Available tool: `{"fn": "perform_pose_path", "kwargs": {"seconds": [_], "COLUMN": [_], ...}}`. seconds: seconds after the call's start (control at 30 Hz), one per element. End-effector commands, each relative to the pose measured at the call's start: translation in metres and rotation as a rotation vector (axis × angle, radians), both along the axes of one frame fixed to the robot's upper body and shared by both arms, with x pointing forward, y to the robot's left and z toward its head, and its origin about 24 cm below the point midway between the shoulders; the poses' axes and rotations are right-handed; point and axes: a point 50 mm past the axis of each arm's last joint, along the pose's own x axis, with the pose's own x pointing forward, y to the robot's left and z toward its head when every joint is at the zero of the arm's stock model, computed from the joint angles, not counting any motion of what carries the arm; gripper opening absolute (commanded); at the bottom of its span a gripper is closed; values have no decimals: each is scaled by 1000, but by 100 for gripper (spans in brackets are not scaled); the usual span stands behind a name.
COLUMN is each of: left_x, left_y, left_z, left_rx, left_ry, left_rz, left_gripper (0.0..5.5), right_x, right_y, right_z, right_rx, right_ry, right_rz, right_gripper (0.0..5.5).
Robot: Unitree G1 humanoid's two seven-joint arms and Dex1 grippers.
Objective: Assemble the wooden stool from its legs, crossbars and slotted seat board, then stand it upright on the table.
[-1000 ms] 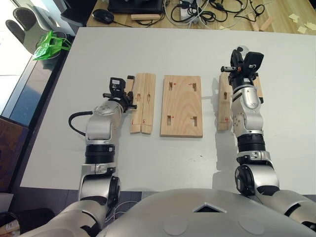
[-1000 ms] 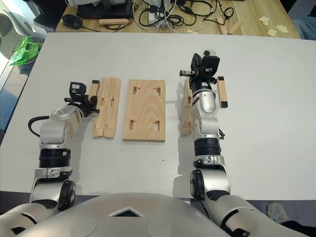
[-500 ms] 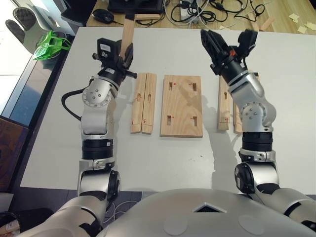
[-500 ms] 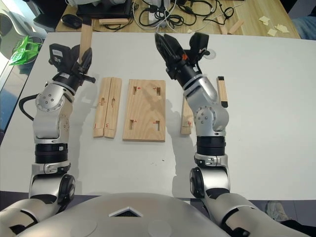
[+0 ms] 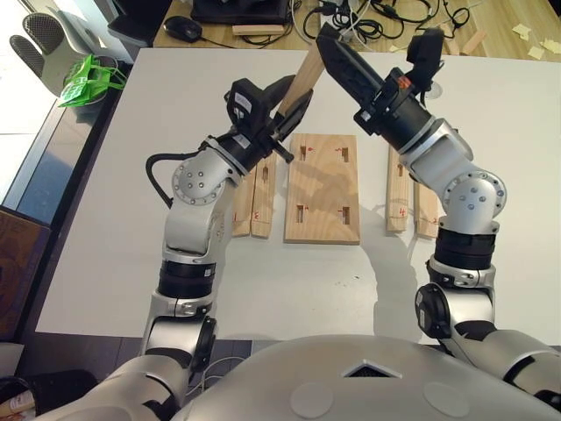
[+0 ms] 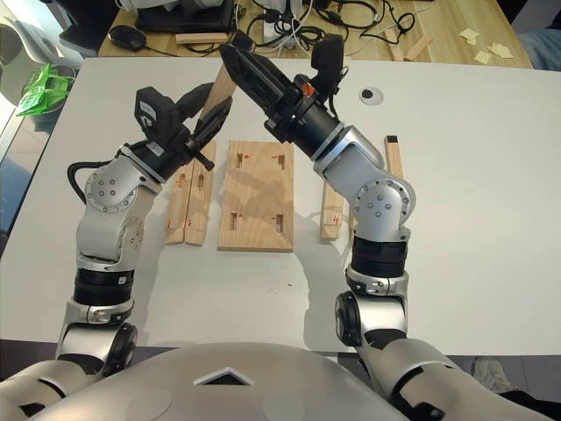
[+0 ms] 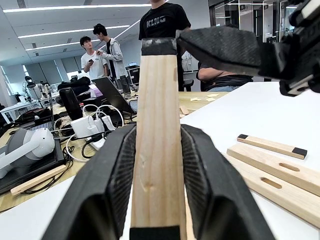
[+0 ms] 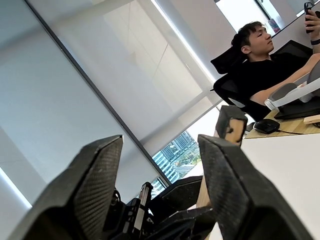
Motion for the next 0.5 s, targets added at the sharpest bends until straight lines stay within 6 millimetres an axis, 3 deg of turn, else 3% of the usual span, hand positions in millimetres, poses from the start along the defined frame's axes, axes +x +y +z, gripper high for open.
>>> {"fn": "perform_pose_path", "kwargs": {"seconds": [0.03,0.23,0.5], "left_x": [-2,11,6], "left_y": [-2,21,12], "left_z": [4,1,-14], "left_rx": [-7,-42,-22], "left_ry": [-16,-35,32], "left_rz": [-15,194,103], "left_gripper": [129,129,129], "right_x": [-3,-5,-1], "right_y": [2,-4,-2], "right_z": [0,-6,-15], "right_rx": [-15,-33,-40], "right_ry": [-2,14,41], "right_rz": [0,-27,-58], "right_gripper": [274,274,274]}}
